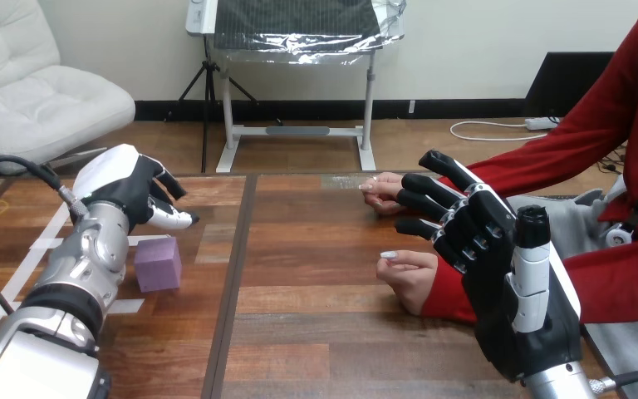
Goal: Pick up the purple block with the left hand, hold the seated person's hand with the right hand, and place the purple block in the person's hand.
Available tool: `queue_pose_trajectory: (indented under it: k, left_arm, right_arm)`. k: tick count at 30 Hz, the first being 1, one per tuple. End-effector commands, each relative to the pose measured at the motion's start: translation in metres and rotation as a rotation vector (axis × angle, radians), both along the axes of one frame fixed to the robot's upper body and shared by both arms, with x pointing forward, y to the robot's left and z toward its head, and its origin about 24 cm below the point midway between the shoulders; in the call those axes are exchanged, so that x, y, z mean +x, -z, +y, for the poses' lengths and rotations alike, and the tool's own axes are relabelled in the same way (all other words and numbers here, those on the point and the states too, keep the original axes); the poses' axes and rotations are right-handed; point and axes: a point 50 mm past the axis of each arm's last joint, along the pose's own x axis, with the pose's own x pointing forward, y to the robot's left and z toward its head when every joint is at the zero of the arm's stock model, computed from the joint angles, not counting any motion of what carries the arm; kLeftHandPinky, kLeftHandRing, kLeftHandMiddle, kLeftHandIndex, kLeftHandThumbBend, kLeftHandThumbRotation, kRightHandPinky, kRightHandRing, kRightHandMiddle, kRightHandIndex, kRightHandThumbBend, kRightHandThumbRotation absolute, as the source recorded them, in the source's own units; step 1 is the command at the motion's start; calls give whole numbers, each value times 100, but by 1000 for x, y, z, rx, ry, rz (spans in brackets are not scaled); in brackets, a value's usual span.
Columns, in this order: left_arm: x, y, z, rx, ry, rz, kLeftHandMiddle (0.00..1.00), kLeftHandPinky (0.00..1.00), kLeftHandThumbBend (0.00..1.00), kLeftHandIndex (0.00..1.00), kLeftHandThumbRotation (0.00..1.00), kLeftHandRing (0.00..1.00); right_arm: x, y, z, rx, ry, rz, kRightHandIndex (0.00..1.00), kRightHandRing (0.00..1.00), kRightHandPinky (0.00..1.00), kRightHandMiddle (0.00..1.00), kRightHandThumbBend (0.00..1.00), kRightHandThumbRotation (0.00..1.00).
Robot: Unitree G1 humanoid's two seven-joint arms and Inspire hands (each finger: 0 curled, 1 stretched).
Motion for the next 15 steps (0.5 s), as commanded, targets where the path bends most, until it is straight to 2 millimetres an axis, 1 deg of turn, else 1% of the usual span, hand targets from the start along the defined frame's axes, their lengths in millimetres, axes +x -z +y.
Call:
queue_pose_trajectory:
  k: [1,5,6,15]
  left_arm:
    - [15,-30,-9,18,44,-122,78,68,66,76,22,78]
    - [15,-31,-7,30,38,-134,83,72,66,80,23,81]
    - [15,-32,-7,30,38,-140,84,75,67,81,23,83]
    - [14,-33,-5,39,43,-165,88,85,69,84,21,86]
  right_arm:
    - [12,-15,1,4,-18,-76,86,81,72,81,82,98]
    - [12,-15,1,5,-18,-76,86,81,72,81,82,97]
    - [12,-15,1,6,-18,-76,86,81,72,81,82,97]
    - [12,-15,1,7,-14,-78,86,81,71,81,82,97]
